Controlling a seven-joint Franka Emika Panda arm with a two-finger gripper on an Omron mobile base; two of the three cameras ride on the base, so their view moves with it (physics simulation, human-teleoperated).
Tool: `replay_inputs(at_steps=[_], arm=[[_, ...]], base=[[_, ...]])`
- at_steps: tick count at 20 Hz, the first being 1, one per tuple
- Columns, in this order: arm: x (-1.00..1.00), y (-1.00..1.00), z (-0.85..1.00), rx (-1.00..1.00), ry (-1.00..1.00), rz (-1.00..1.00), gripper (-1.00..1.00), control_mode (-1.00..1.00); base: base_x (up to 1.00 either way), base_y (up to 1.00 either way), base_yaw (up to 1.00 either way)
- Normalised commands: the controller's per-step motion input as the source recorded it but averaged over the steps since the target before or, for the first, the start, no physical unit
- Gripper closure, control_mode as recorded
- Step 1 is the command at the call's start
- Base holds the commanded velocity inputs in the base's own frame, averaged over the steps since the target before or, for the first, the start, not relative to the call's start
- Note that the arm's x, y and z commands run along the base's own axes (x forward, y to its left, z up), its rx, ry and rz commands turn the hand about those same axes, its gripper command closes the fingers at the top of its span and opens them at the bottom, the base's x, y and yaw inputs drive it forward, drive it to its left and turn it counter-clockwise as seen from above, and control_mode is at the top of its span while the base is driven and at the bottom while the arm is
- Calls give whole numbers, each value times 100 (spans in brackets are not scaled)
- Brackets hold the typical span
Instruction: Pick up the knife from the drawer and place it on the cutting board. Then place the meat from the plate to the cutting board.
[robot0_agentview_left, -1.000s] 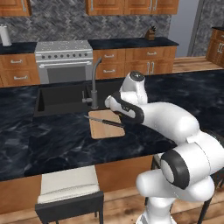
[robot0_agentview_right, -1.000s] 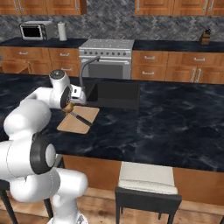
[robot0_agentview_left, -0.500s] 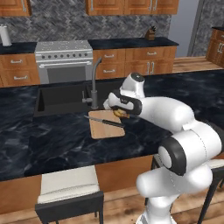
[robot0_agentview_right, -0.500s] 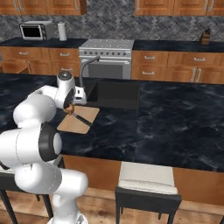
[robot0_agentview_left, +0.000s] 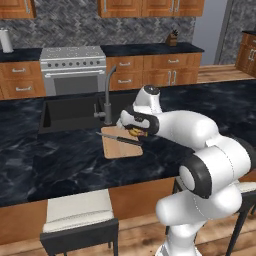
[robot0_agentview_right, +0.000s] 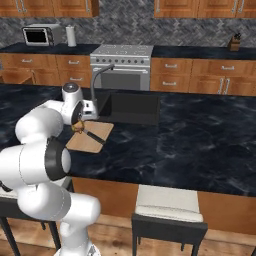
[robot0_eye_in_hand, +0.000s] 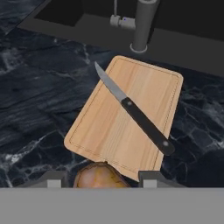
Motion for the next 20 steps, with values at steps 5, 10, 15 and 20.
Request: replay_inputs(at_steps=[5, 10, 15, 20], arm=[[0, 10, -17, -1, 1, 4, 100, -100], [0, 11, -29, -1, 0, 5, 100, -100], [-2, 21, -29, -5, -1, 4, 100, -100], [0, 16, -22, -8, 0, 3, 100, -100]], base=[[0, 0, 0], [0, 0, 0], [0, 0, 0], [0, 0, 0]])
